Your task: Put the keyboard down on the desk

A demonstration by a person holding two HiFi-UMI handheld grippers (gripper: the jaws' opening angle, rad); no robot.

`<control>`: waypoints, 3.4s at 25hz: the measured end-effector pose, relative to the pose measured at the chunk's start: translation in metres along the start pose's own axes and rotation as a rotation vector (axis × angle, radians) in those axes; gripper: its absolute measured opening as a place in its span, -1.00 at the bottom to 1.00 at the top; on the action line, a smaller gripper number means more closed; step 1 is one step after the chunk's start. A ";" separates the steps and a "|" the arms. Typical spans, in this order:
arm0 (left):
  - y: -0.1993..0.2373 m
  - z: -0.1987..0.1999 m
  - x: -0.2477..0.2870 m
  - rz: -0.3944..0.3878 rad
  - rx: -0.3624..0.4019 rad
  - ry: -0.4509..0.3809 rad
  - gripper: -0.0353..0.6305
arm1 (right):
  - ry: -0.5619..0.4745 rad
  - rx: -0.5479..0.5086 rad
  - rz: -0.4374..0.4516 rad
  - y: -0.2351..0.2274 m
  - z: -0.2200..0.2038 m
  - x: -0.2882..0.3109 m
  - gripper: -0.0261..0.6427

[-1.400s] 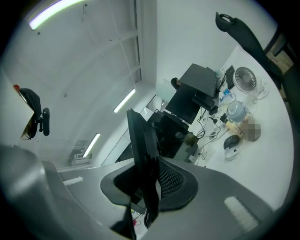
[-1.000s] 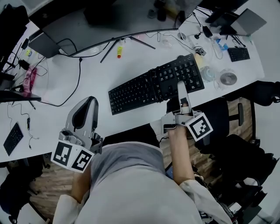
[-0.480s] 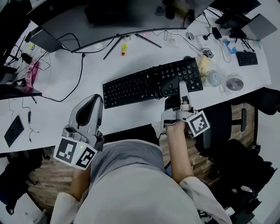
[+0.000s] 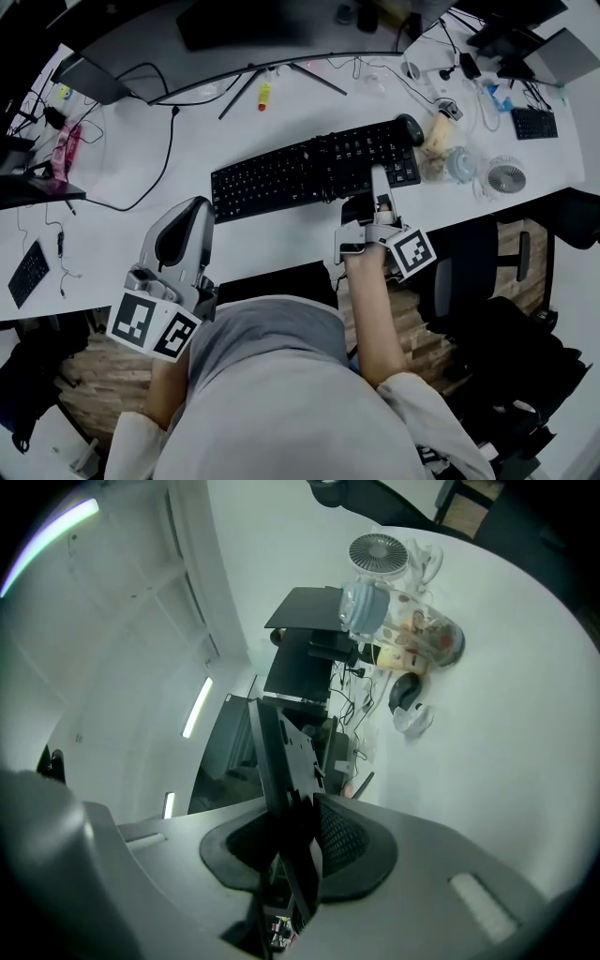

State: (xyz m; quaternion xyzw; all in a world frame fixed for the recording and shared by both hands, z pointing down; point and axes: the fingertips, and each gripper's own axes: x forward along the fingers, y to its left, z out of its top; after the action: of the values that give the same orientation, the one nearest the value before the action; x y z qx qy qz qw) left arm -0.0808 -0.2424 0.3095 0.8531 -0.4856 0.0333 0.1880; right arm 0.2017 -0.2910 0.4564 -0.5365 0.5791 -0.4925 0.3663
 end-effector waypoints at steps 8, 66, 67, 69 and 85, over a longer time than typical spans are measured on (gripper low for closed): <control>0.006 -0.001 -0.006 0.011 0.000 0.006 -0.89 | -0.002 0.106 -0.035 -0.030 -0.018 0.003 -0.66; 0.027 0.001 0.004 -0.002 -0.115 0.001 -0.89 | 0.052 0.353 -0.497 -0.144 -0.050 0.028 0.19; 0.027 0.000 0.004 -0.002 -0.116 0.001 -0.89 | 0.067 0.335 -0.519 -0.144 -0.051 0.028 0.21; 0.027 -0.001 0.005 -0.002 -0.119 0.004 -0.89 | 0.090 0.322 -0.548 -0.143 -0.053 0.028 0.27; 0.033 -0.009 0.005 -0.002 -0.116 0.022 -0.89 | 0.369 0.216 -0.647 -0.136 -0.074 0.027 0.66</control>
State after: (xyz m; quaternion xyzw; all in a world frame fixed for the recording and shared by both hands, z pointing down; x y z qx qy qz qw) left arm -0.1051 -0.2582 0.3286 0.8407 -0.4839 0.0144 0.2425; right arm 0.1628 -0.2962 0.6090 -0.5524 0.3809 -0.7289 0.1359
